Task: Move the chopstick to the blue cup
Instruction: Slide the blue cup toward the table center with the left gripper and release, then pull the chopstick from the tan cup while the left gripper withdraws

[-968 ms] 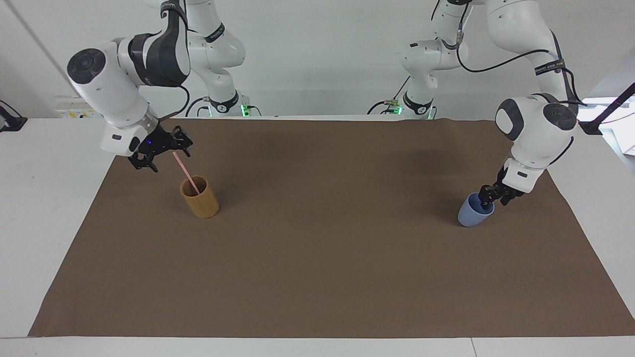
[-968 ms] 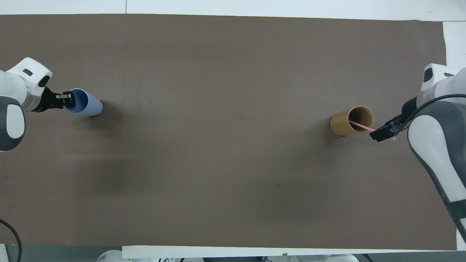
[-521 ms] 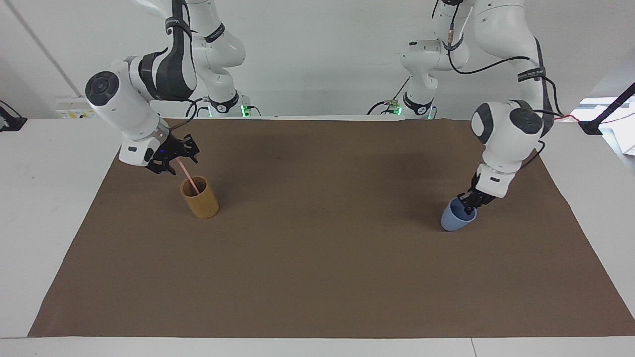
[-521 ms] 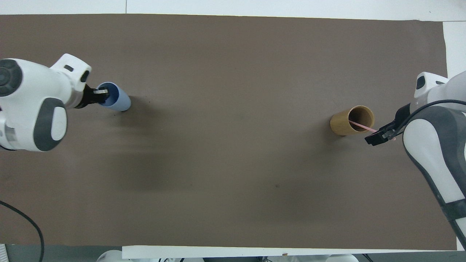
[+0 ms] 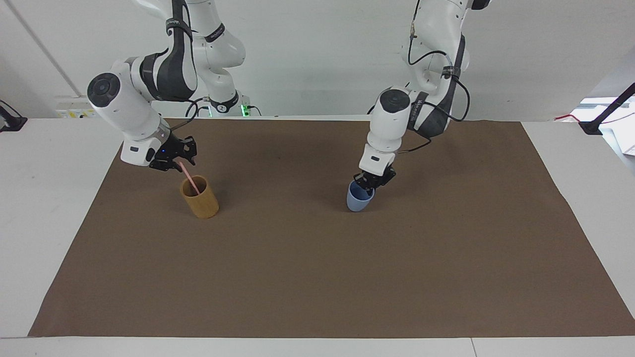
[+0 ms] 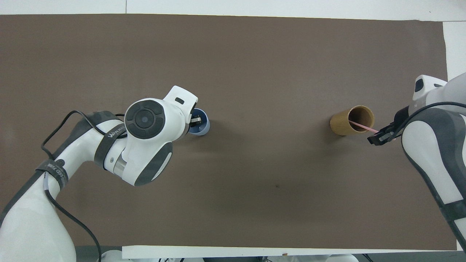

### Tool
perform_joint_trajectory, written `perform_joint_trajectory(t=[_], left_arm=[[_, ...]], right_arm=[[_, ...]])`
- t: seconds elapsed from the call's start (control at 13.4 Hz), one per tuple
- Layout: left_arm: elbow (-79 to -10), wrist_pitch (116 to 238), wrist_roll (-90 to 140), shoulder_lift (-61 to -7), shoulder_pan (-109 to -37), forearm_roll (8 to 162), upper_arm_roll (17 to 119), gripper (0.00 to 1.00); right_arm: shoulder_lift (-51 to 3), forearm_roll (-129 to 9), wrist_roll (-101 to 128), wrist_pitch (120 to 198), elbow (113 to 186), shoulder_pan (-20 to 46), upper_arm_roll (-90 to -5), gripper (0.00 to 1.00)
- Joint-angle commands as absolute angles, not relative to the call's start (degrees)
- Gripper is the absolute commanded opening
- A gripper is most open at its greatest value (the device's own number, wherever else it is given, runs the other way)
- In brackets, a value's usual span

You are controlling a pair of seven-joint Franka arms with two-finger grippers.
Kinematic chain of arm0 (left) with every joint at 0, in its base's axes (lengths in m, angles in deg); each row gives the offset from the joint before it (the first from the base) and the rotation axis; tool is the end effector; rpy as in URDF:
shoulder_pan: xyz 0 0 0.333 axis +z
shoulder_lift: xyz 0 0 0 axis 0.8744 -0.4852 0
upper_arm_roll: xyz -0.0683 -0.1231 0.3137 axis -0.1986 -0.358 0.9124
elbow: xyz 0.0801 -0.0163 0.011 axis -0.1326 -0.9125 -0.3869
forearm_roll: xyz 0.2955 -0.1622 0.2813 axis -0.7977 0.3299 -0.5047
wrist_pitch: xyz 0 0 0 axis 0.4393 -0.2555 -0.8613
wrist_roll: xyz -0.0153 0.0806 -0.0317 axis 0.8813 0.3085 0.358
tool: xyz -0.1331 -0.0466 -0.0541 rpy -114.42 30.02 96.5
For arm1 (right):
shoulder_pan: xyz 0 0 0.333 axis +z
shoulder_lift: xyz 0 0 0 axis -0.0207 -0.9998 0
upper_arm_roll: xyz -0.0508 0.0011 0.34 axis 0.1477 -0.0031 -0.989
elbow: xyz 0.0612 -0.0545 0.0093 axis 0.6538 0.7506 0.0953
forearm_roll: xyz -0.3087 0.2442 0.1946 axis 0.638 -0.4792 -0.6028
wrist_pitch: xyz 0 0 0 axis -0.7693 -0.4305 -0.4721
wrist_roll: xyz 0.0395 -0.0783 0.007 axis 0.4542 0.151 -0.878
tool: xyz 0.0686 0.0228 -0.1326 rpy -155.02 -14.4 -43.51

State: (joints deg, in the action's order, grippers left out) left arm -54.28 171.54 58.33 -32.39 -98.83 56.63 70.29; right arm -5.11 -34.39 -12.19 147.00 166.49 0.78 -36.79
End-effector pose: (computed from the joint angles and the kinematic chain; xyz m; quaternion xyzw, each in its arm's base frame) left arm 0.4902 -0.3865 0.3212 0.9961 0.0727 0.0460 0.0189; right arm 0.5396 -0.0253 0.3944 -0.9637 -0.2436 0.0818 0.0726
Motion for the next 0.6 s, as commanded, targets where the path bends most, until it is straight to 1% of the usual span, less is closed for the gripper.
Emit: perform_joint_trajectory(t=[0.0,0.07,0.15,0.37,0.52], left_arm=[[-51.30,169.26,58.81,-33.83,-98.77,53.41,71.45,1.00],[-50.69,168.30,58.63,-33.31,-98.42,53.31,71.54,1.00],[-48.77,165.33,58.55,-32.35,-97.55,53.31,71.45,1.00],[-40.26,151.38,58.46,-30.50,-96.05,53.31,71.62,1.00],[-34.45,143.36,54.88,-28.66,-91.24,53.31,71.89,1.00]], right_arm=[[-3.92,-34.16,-11.64,146.73,166.73,0.31,-36.93,0.00],[-4.53,-33.90,-11.64,144.73,164.63,0.31,-36.84,0.00],[-5.58,-33.89,-11.64,140.79,160.87,0.31,-36.84,0.00],[-7.26,-33.55,-11.55,128.14,148.48,0.22,-36.84,0.00],[-7.35,-33.19,-9.81,121.19,140.83,1.09,-36.93,0.00]])
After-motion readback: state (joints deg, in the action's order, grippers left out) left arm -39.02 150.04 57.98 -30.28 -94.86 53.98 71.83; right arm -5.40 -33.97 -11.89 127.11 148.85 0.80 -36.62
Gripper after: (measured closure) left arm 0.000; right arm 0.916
